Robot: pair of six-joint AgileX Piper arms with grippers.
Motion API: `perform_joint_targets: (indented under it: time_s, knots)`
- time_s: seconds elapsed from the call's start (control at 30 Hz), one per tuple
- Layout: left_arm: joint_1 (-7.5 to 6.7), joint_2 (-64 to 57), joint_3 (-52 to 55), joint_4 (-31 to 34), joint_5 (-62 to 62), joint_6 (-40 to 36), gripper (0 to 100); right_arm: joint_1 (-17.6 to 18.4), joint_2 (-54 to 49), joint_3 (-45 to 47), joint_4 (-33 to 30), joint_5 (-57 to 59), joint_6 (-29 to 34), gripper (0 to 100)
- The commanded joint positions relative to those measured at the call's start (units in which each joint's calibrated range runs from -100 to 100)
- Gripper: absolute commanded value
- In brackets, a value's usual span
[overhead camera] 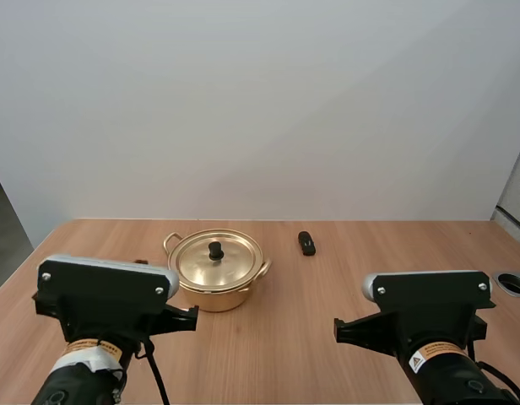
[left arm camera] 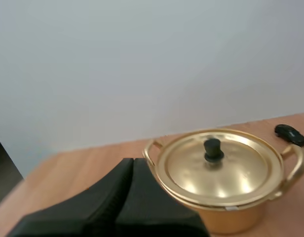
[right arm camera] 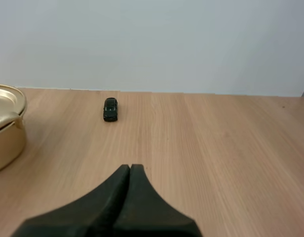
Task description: Open the pot, put the car inside, and close it
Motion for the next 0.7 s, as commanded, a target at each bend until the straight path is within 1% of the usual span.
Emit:
perform_joint_targets:
  time_s: [0.0, 0.03, 0.07, 0.13, 0.17, 0.2, 0.23, 0.27, 0.3, 0.33, 0.37, 0.43, 0.5, 0.57, 0.63, 0.67]
  knots:
    - [0.00, 0.00, -6.62, 11.21, -0.59, 5.04, 0, -0.03, 0.00, -5.41, -27.11, 1.04, -0.07, 0]
    - [0.00, 0.00, -8.83, 11.72, 2.55, 4.51, 0, -0.03, 0.00, -7.42, -30.41, 2.44, 0.12, 0]
    - [0.00, 0.00, -11.64, 10.96, 6.45, 3.67, 0, -0.03, 0.00, -10.24, -32.08, 3.64, 0.85, 0]
    - [0.00, 0.00, -16.86, 7.97, 11.48, 2.90, 0, -0.03, 0.00, -15.89, -30.72, 7.63, 2.40, 0]
    - [0.00, 0.00, -18.60, 6.64, 12.09, 2.90, 0, -0.03, 0.00, -19.00, -28.48, 8.91, 3.82, 0]
    - [0.00, 0.00, -20.32, 5.07, 11.57, 3.29, 0, 0.05, 0.00, -21.56, -25.61, 7.28, 4.65, 0]
    - [0.00, 0.00, -21.52, 3.67, 10.20, 3.99, 0, 0.05, 0.00, -23.49, -22.70, 5.17, 4.39, 0]
    - [0.00, 0.00, -22.33, 1.60, 8.85, 5.11, 0, 0.05, 0.07, -24.88, -18.28, 2.80, 2.76, 0]
    - [0.00, 1.55, -22.84, -1.13, 8.67, 6.52, 0, 0.05, 1.44, -25.60, -13.54, 0.79, -0.58, 0]
    - [0.00, 3.76, -23.10, -4.41, 9.07, 8.80, 0, 0.05, 3.30, -25.84, -8.14, -0.29, -5.18, 0]
    - [0.00, 6.05, -23.42, -8.14, 11.26, 12.06, 0, 0.05, 4.94, -25.84, -3.47, -0.28, -9.49, 0]
    - [0.00, 13.40, -24.17, -15.58, 17.45, 20.45, 0, 0.05, 9.73, -25.84, 8.35, 3.34, -21.12, 0]
    - [0.08, 22.22, -25.34, -21.77, 24.42, 27.70, 0, 0.05, 14.02, -25.84, 18.15, 8.17, -31.30, 0]
    - [0.08, 30.75, -27.12, -25.79, 29.88, 32.52, 0, -0.22, 17.89, -25.84, 23.85, 11.75, -36.29, 0]
    - [0.08, 40.31, -29.94, -27.49, 34.42, 34.32, 0, -0.79, 21.10, -25.84, 27.20, 14.06, -37.70, 0]
    - [0.08, 44.03, -31.63, -27.58, 35.57, 34.41, 0, -0.86, 22.30, -25.84, 27.75, 14.26, -37.70, 0]
